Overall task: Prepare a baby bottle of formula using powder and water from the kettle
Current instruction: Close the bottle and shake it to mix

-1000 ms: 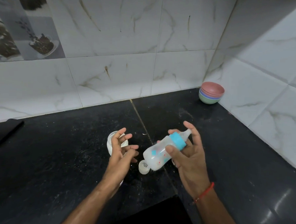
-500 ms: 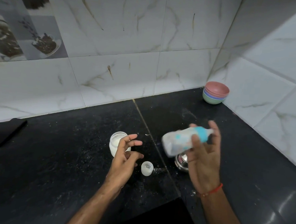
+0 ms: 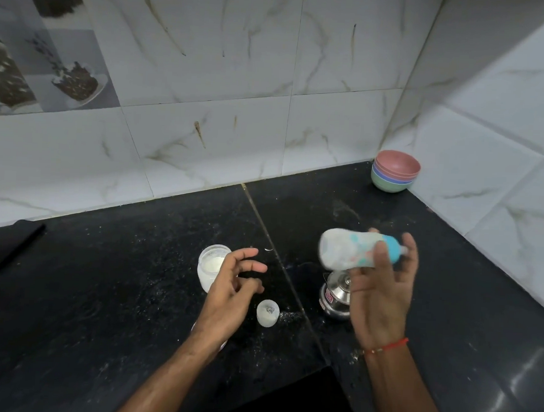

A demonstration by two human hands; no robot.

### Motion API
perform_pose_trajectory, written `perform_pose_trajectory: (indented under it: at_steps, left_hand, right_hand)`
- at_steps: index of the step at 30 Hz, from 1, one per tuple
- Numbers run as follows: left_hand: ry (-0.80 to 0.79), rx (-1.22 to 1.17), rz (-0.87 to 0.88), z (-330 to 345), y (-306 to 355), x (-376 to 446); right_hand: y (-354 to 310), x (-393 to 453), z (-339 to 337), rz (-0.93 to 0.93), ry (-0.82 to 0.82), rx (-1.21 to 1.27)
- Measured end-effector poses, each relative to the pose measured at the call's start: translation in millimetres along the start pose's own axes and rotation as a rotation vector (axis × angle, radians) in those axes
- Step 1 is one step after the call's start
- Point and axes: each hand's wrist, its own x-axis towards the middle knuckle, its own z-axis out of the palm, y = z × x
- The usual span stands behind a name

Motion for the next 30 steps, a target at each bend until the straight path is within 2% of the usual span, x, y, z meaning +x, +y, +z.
perform_pose_trajectory:
  at_steps: [3, 4, 7, 8, 11, 12, 13, 15, 16, 20, 21, 24, 25, 26, 28, 29, 30]
  left_hand:
    - [-0.013, -0.001, 0.012, 2, 2, 2]
    - [-0.015, -0.003, 0.015, 2, 3, 3]
    - [0.007, -0.024, 0.025, 2, 4, 6]
    - [0.01, -0.028, 0.028, 2, 5, 6]
    - [0.004, -0.021, 0.054, 2, 6, 8]
    - [0.003, -0.016, 0.061, 2, 6, 9]
    - [0.005, -0.011, 0.068, 1, 7, 11]
    - [0.018, -0.006, 0.076, 0, 8, 14]
    - [0.023, -0.011, 0.075, -1, 8, 15]
    - [-0.003, 0.005, 0.087, -1, 9, 15]
    - [-0.003, 0.008, 0.089, -1, 9, 16]
    - [0.02, 0.003, 0.091, -3, 9, 17]
    - [0.02, -0.001, 0.087, -3, 8, 16]
    - [0.014, -0.003, 0.085, -3, 8, 15]
    - [-0.002, 0.001, 0.09, -1, 8, 15]
    - [-0.005, 0.001, 0.09, 0, 7, 16]
    - [-0.003, -0.002, 0.091, 0, 7, 17]
  right_hand:
    - [6, -10, 2, 0.102, -0.169, -0.156]
    - [5, -9, 4, 0.083, -0.162, -0.128]
    - [-1, 6, 0, -0.013, 0.025, 0.035]
    - [-1, 7, 0, -0.002, 0.017, 0.019]
    - [6, -7, 2, 0.085, -0.251, -0.222]
    - [5, -9, 4, 0.069, -0.269, -0.202]
    - [4, -5, 2, 0.026, -0.213, -0.123]
    - [-2, 5, 1, -0.041, 0.006, 0.042]
    - [-2, 7, 2, -0.041, 0.061, 0.041]
    - [8, -11, 5, 0.045, -0.15, -0.292]
    - [6, -10, 4, 0.031, -0.102, -0.265]
    - [-2, 6, -3, -0.051, 0.162, 0.041]
    - [-2, 7, -6, -0.034, 0.146, 0.028]
    - [0, 4, -8, 0.004, 0.05, -0.064]
    - [5, -8, -9, 0.108, -0.236, -0.305]
    - [4, -10, -9, 0.122, -0.301, -0.351]
    - [4, -7, -9, 0.095, -0.265, -0.309]
